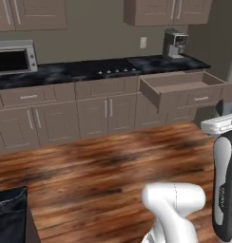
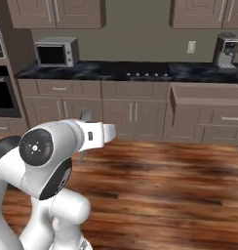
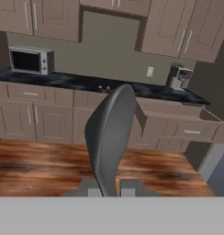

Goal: Pick up the metallic utensils from the counter and place them in the open drawer. Make sure not to pick up any wooden utensils.

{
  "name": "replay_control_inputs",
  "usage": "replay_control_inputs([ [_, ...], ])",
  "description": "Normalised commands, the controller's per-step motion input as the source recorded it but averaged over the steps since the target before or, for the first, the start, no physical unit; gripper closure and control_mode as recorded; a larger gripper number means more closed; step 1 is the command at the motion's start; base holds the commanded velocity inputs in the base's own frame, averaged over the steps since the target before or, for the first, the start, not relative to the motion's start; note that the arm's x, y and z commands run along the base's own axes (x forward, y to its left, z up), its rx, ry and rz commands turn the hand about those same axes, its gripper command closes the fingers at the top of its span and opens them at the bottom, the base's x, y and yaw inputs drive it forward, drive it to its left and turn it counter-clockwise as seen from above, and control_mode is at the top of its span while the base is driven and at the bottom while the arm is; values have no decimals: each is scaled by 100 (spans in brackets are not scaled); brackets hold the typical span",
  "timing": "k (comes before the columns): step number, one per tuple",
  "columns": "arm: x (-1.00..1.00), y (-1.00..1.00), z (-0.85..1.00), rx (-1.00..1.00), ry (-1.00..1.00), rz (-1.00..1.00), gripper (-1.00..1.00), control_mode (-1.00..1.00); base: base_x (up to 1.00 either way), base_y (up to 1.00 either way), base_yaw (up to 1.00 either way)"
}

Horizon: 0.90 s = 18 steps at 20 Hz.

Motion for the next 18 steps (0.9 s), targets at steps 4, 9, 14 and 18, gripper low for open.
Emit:
replay_control_inputs([
  [4, 0, 0, 0, 0, 0, 0, 100, 100, 100, 0, 2],
  [9, 0, 0, 0, 0, 0, 0, 100, 100, 100, 0, 0],
  [14, 0, 0, 0, 0, 0, 0, 100, 100, 100, 4, -20],
  [18, 0, 0, 0, 0, 0, 0, 100, 100, 100, 0, -32],
])
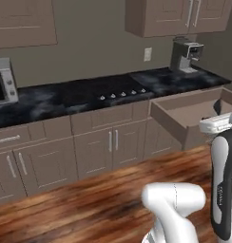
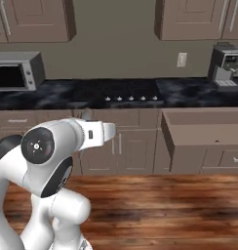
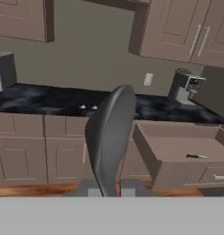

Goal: Pick up the metallic utensils from the counter and place them in the open drawer. Make sure not to pick up any wooden utensils.

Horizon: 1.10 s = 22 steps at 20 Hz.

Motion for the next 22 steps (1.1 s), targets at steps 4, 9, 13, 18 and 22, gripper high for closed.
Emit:
replay_control_inputs([
  [4, 0, 0, 0, 0, 0, 0, 100, 100, 100, 2, -37],
  [9, 0, 0, 0, 0, 0, 0, 100, 100, 100, 13, -44],
  [13, 0, 0, 0, 0, 0, 0, 100, 100, 100, 53, -54],
  [18, 0, 0, 0, 0, 0, 0, 100, 100, 97, 79, -52],
  [22, 0, 0, 0, 0, 0, 0, 100, 100, 74, 78, -45],
])
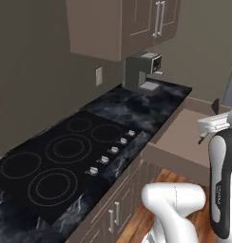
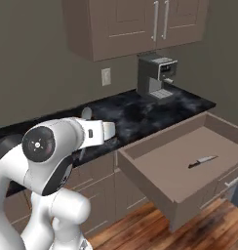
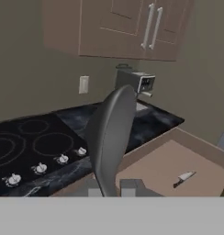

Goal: Pick up the metallic utensils from the counter and place them in the open drawer. Make sure not to pick up any wooden utensils.

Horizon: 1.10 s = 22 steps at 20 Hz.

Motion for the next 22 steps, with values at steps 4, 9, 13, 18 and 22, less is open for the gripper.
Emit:
replay_control_inputs([
  [4, 0, 0, 0, 0, 0, 0, 100, 100, 47, -7, -29],
  [9, 0, 0, 0, 0, 0, 0, 100, 100, 31, -50, -20],
  [13, 0, 0, 0, 0, 0, 0, 100, 100, 32, -7, -29],
  [18, 0, 0, 0, 0, 0, 0, 100, 100, 39, 0, -35],
  [22, 0, 0, 0, 0, 0, 0, 100, 100, 61, 4, -40],
])
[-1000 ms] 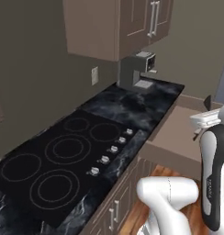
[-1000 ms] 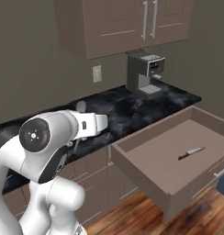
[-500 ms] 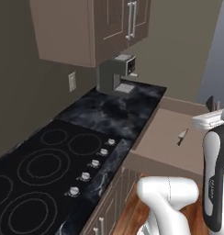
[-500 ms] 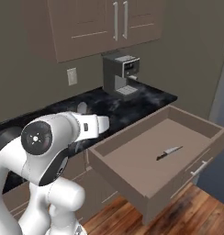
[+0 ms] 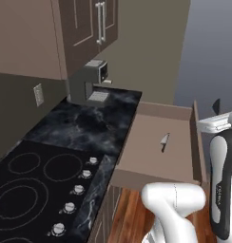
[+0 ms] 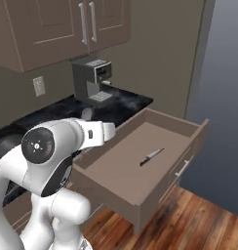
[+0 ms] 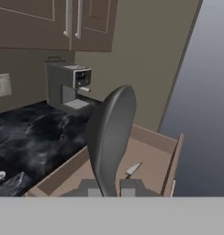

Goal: Pick up the metallic utensils from the counter and place them in the open drawer. Make sure not to pick up any wooden utensils.

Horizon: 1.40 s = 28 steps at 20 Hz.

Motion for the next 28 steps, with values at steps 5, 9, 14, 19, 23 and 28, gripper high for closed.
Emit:
replay_control_inputs([
  [5, 0, 0, 0, 0, 0, 0, 100, 100, 39, 14, -23],
  [9, 0, 0, 0, 0, 0, 0, 100, 100, 12, 21, -15],
  [14, 0, 2, -2, 0, 2, -2, 100, -100, 0, 3, -6],
  [19, 35, 19, -19, 0, 12, -12, 100, -100, 0, 0, 0],
  [23, 51, 14, -41, 0, 29, -11, 100, -100, 0, 0, 0],
  [28, 61, 0, -87, 2, 58, -1, 100, -100, 0, 0, 0],
])
